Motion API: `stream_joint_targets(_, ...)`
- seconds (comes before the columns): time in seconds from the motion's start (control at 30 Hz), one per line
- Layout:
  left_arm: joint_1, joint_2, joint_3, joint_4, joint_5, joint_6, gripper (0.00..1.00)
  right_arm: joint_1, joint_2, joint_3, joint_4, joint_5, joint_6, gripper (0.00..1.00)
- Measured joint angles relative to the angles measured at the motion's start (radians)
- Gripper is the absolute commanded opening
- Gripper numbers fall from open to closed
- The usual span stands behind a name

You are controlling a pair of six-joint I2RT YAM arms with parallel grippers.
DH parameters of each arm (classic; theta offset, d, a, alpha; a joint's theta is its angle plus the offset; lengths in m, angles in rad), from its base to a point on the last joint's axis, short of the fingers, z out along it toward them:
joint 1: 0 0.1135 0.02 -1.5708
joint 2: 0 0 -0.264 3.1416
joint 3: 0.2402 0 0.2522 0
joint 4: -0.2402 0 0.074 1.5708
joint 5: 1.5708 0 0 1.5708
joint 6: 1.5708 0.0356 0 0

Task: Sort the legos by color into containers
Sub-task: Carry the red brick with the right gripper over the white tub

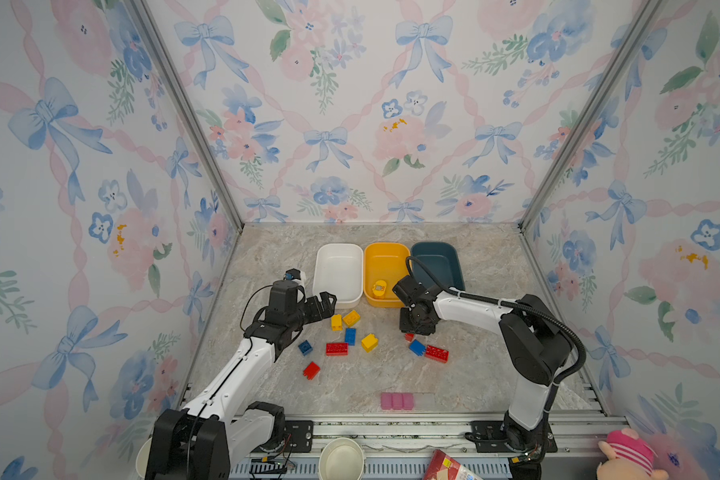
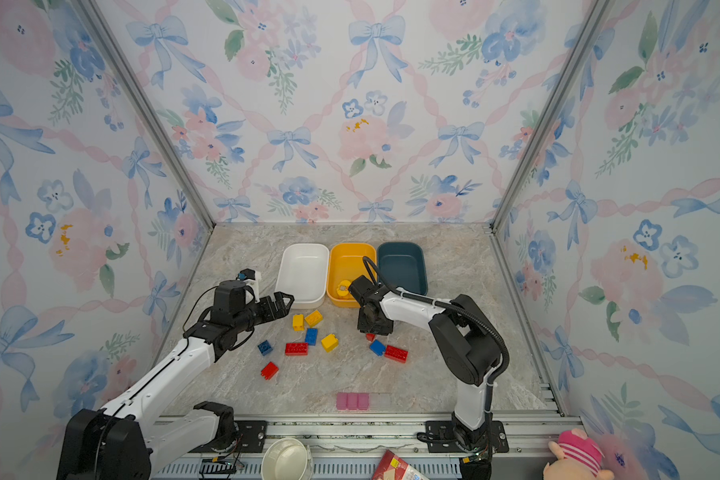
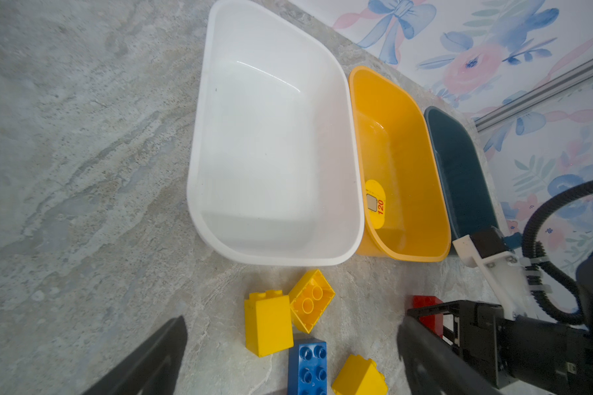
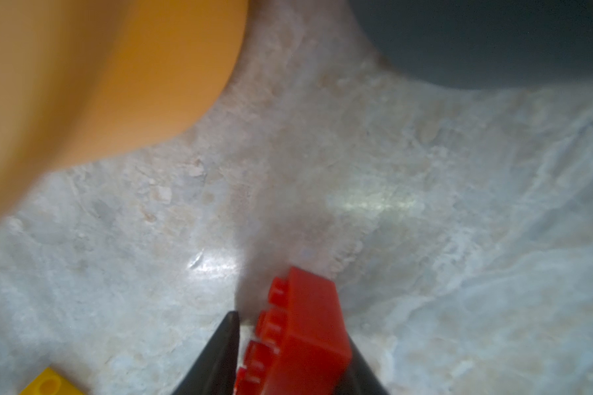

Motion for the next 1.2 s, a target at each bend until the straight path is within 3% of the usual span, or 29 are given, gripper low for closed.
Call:
stream_joint_targets(0.23, 0.015, -0.016, -0.012, 0.0, 0.007, 0.0, 0.98, 0.022, 0.0, 0.014, -0.009, 0.003, 0.0, 0.27)
stream_joint_targets(0.8, 0.04, -0.036, -0.031, 0.0, 0.026, 0.0, 0.98, 0.142, -0.021, 0.289, -0.023, 0.008, -0.092, 0.26)
stream_joint_targets(1.2, 0.04, -0.051, -0.04, -0.001, 0.034, 0.0, 0.98, 0.136, 0.27, 0.685, 0.03, -0.057, -0.196, 0.27)
